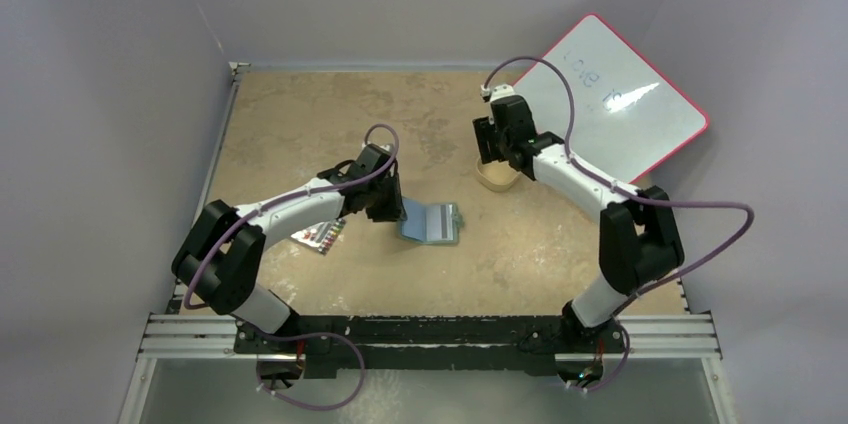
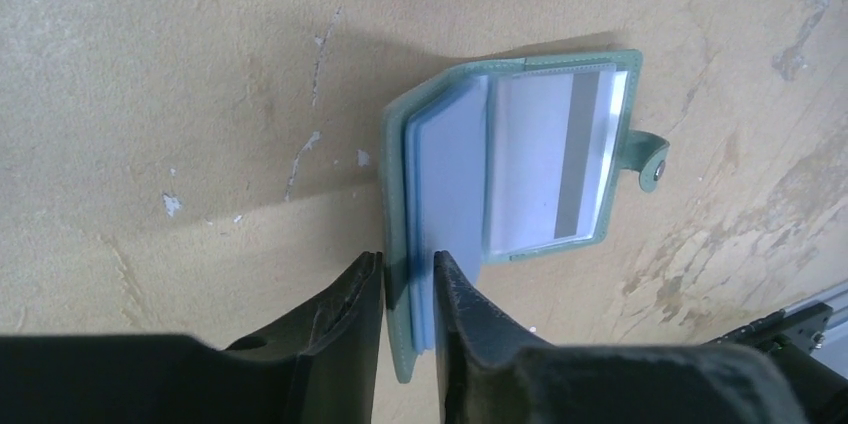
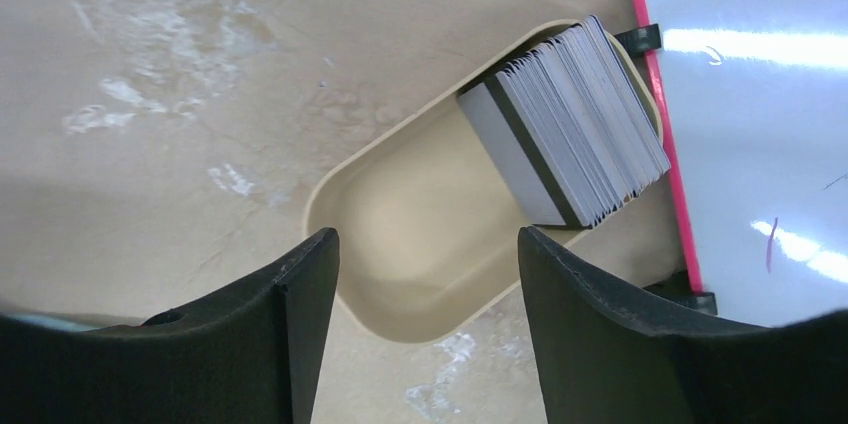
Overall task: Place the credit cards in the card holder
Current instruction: Pick up the credit card from the storage box.
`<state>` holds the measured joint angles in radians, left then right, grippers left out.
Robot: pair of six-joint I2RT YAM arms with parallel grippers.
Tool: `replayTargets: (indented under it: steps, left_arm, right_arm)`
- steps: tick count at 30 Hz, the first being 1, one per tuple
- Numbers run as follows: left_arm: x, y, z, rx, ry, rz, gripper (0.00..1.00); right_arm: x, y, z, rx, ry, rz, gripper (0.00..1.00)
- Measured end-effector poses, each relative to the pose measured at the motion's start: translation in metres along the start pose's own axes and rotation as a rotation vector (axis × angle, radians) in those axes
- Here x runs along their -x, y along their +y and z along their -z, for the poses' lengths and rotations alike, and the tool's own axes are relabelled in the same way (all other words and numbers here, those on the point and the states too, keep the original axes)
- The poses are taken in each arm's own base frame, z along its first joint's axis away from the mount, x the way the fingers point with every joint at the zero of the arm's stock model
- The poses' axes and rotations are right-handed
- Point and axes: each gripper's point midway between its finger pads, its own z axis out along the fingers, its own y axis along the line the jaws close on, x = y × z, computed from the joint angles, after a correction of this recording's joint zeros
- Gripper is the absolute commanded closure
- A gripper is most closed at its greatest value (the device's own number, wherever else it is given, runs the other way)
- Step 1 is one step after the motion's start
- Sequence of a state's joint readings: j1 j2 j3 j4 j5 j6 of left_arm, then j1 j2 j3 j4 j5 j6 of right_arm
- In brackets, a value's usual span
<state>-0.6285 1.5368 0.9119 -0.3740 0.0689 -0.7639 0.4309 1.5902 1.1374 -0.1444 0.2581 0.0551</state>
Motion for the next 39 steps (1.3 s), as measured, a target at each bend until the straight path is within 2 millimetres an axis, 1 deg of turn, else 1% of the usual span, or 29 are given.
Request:
replayTargets:
  steps: [4,9,16,21,26,34,39]
  left_arm:
    - [0.001,-0.003,0.0,-0.015,0.0,-0.01,0.92]
    - [0.0,-0.007,0.0,-0.039,0.009,-0.03,1.0]
    - [-0.007,-0.011,0.001,-0.082,0.034,-0.055,1.0]
    - [-0.014,-0.017,0.006,-0.134,0.054,-0.069,1.0]
    - [-0.016,-0.019,0.01,-0.154,0.054,-0.084,1.0]
    - [-0.017,-0.02,0.016,-0.168,0.047,-0.088,1.0]
    - [-0.017,-0.02,0.016,-0.169,0.047,-0.089,1.0]
  right_arm:
    - [-0.009,-0.012,-0.017,-0.072,0.061,0.064,0.3]
    - [-0.015,-0.028,-0.032,-0.158,0.108,0.147,0.3]
    - [-0.024,-0.049,-0.043,-0.251,0.161,0.235,0.31]
    - [-0.022,-0.063,-0.05,-0.305,0.182,0.282,0.32]
    - [-0.018,-0.067,-0.06,-0.321,0.195,0.319,0.33]
    - [-0.029,-0.069,-0.069,-0.331,0.234,0.365,0.34]
    - [-0.029,-0.071,-0.073,-0.344,0.241,0.375,0.38]
